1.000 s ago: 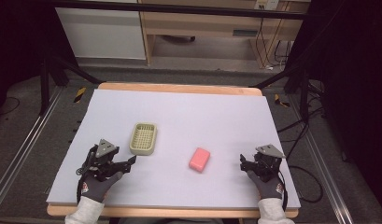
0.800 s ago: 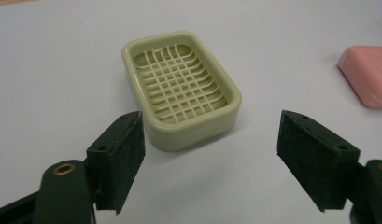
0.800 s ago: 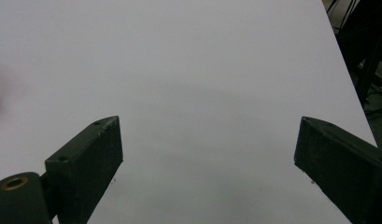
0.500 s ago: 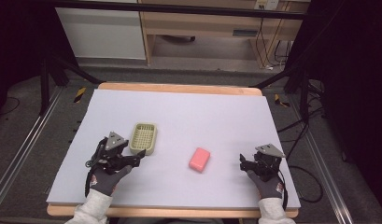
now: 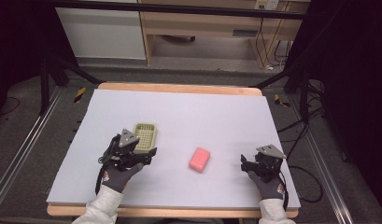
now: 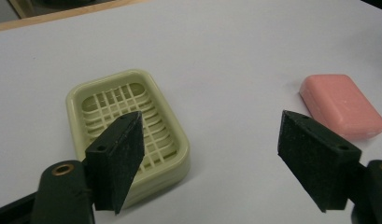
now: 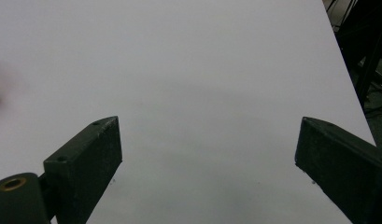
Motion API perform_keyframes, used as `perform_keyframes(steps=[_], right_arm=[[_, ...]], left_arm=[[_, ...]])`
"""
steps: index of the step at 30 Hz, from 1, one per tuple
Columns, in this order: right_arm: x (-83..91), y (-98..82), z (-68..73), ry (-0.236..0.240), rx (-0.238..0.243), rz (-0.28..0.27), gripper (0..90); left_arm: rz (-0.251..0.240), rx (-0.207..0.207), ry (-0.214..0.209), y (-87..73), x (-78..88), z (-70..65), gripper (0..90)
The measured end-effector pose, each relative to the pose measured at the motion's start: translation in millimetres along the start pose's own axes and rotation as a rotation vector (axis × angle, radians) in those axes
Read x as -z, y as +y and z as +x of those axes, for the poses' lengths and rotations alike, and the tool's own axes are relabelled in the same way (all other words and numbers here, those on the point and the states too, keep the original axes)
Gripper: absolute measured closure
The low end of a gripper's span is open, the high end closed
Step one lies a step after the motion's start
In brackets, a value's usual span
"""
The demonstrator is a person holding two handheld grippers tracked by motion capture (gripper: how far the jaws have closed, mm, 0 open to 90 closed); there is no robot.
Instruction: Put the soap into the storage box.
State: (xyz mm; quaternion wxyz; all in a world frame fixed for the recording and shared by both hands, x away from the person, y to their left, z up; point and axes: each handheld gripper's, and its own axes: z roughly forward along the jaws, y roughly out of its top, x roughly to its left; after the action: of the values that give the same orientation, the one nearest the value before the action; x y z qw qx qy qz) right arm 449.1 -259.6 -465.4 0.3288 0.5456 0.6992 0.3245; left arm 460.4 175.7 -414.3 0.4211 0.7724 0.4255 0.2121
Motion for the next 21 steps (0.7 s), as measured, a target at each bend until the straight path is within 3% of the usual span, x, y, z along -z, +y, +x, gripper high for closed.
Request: perform_keyframes(steps=[21], right_arm=[[0.0, 0.3, -0.2, 0.008, -0.006, -0.003, 7.4]], left_arm=[[0.020, -0.052, -0.042, 13.9, -20.3, -27.3, 22.0]])
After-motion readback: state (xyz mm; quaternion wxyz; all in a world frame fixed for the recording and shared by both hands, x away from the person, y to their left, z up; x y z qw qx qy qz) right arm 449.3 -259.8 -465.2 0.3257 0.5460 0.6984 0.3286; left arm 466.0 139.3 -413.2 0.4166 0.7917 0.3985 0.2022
